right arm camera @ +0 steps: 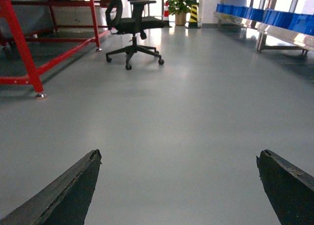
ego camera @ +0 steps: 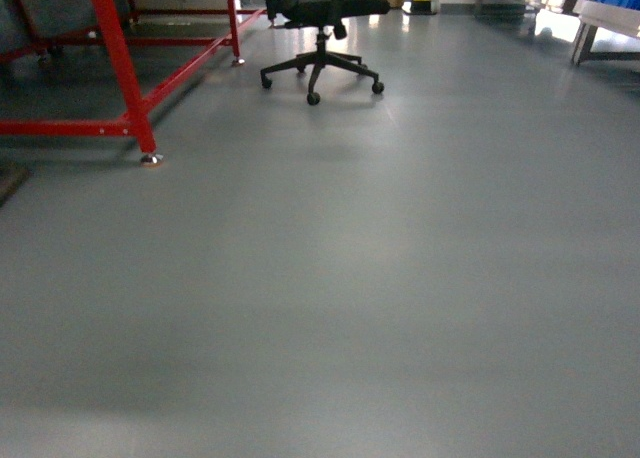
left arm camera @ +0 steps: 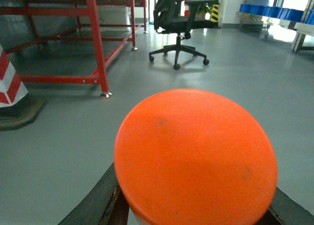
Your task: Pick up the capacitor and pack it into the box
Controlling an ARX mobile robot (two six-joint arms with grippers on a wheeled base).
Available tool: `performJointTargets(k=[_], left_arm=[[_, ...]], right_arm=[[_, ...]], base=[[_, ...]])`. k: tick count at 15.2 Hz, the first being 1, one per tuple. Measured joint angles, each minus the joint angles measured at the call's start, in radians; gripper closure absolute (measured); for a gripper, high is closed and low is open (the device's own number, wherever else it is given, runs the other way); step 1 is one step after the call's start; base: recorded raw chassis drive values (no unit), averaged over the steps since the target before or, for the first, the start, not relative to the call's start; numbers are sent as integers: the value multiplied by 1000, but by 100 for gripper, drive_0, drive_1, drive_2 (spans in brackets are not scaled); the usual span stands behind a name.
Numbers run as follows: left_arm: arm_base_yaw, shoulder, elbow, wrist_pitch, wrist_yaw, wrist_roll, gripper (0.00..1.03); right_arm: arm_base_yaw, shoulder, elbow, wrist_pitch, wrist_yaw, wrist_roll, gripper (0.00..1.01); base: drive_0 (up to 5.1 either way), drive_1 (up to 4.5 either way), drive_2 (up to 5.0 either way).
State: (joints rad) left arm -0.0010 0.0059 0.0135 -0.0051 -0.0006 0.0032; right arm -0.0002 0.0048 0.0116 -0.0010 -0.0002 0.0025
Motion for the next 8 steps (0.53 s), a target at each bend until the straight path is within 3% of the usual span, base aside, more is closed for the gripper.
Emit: performJointTargets(k=[8], left_arm=[[0, 0, 0, -2, -2, 0, 58]], right_arm=[[0, 0, 0, -2, 0, 0, 3]], base=[[-497, 239, 239]])
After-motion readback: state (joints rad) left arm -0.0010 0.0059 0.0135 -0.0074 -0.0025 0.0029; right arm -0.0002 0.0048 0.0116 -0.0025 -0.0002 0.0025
